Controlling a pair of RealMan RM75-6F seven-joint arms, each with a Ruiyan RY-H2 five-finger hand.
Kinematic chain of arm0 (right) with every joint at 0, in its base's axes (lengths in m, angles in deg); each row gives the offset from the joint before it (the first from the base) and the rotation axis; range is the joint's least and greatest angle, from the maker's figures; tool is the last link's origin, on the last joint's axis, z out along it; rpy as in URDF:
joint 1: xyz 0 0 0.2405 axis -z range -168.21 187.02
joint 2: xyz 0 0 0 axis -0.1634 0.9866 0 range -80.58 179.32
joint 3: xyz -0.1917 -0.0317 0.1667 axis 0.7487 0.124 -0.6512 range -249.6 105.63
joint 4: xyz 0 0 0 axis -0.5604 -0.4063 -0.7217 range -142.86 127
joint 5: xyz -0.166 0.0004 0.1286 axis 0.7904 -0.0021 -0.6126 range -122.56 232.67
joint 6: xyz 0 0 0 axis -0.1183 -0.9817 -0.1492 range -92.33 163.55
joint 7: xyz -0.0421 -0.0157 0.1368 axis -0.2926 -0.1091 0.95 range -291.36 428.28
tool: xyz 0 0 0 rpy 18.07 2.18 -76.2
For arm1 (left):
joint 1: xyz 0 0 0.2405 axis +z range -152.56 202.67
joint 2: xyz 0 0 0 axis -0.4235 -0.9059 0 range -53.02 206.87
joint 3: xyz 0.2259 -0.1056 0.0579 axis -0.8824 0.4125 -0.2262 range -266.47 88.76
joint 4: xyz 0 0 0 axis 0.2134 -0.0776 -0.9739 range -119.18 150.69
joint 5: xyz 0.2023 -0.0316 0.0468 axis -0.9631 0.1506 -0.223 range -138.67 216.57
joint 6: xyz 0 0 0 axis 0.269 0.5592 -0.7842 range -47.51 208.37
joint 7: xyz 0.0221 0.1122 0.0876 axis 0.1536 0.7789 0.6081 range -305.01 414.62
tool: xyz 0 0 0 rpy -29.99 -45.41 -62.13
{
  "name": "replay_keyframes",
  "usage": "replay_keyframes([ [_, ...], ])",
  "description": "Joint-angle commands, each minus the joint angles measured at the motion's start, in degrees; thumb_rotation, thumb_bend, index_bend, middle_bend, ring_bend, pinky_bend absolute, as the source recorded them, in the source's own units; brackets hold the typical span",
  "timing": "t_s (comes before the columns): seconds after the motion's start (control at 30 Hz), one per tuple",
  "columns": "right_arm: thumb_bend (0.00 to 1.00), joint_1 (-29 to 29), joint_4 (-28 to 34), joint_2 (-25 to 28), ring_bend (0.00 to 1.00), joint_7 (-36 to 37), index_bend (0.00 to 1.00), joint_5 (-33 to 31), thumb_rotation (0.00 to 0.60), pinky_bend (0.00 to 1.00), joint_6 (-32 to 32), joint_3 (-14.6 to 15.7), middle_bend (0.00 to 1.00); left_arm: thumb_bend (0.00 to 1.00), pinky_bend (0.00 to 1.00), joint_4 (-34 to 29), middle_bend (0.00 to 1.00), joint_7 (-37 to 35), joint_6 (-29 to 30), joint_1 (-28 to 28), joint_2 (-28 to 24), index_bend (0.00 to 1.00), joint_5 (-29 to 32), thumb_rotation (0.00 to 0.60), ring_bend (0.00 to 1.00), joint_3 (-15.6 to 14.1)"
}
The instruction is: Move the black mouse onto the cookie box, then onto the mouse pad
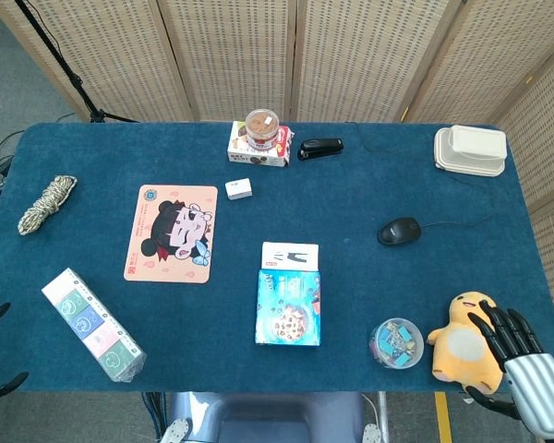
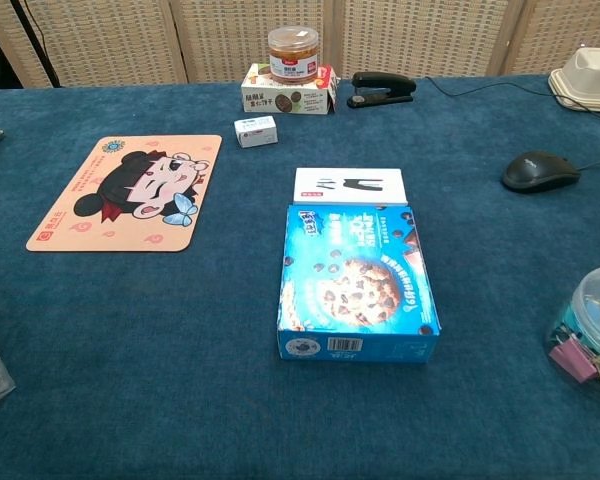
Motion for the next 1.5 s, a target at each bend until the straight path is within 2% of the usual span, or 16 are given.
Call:
replay_keyframes([
  [0.03,0.0,-3.8,2.0,0.8,0.0,-2.8,0.0,-3.5,0.6,0.0,5.2,-2.8,0.0,0.09,0.0,0.1,0.0,0.1,0.3,-0.2,0.2,0.0,-0.3,0.6,0.0,0.3],
  [0.13,0.0,-8.9,5.5,2.9,0.0,-4.9,0.0,-8.1,0.6,0.0,12.8,-5.7,0.0,0.09,0.0,0.7,0.0,-0.2,1.3,-0.2,0.8,0.0,-1.0,0.6,0.0,0.6],
  [0.27,0.0,-17.0,8.0,3.4,0.0,-8.3,0.0,-16.3,0.6,0.0,22.3,-11.5,0.0,0.09,0.0,0.6,0.0,-0.4,0.8,-0.3,0.8,0.0,-0.6,0.6,0.0,0.5],
  [0.37,0.0,-21.9,6.6,1.8,0.0,-11.5,0.0,-22.8,0.6,0.0,28.0,-14.7,0.0,0.09,0.0,0.2,0.0,-0.2,0.2,-0.5,0.6,0.0,-0.2,0.6,0.0,0.6],
  [0.53,0.0,-28.9,1.0,-3.0,0.0,-16.7,0.0,-32.6,0.6,0.0,35.3,-17.8,0.0,0.09,0.0,-0.6,0.0,0.6,-1.3,-1.0,0.5,0.0,1.0,0.6,0.0,0.9],
  [0.7,0.0,-33.4,-6.3,-8.3,0.0,-20.0,0.0,-36.5,0.6,0.0,39.0,-18.0,0.0,0.09,0.0,-1.7,0.0,1.3,-2.9,-1.6,0.3,0.0,2.5,0.6,0.0,1.4],
  [0.87,0.0,-36.7,-15.5,-13.7,0.0,-19.8,0.0,-36.9,0.6,0.0,42.4,-17.0,0.0,0.09,0.0,-2.7,0.0,2.6,-4.9,-2.5,0.4,0.0,3.8,0.6,0.0,1.8],
  [1.3,0.0,-43.8,-39.2,-26.7,0.0,-11.2,0.01,-33.4,0.6,0.0,51.3,-14.6,0.0,0.09,0.0,-4.7,0.0,6.8,-10.4,-4.7,1.0,0.0,9.1,0.6,0.0,3.5],
  [1.5,0.0,-45.8,-47.2,-30.7,0.0,-7.2,0.03,-31.1,0.6,0.0,54.0,-13.1,0.0,0.09,0.0,-4.9,0.0,7.3,-10.9,-4.7,1.3,0.0,10.8,0.6,0.0,4.0],
])
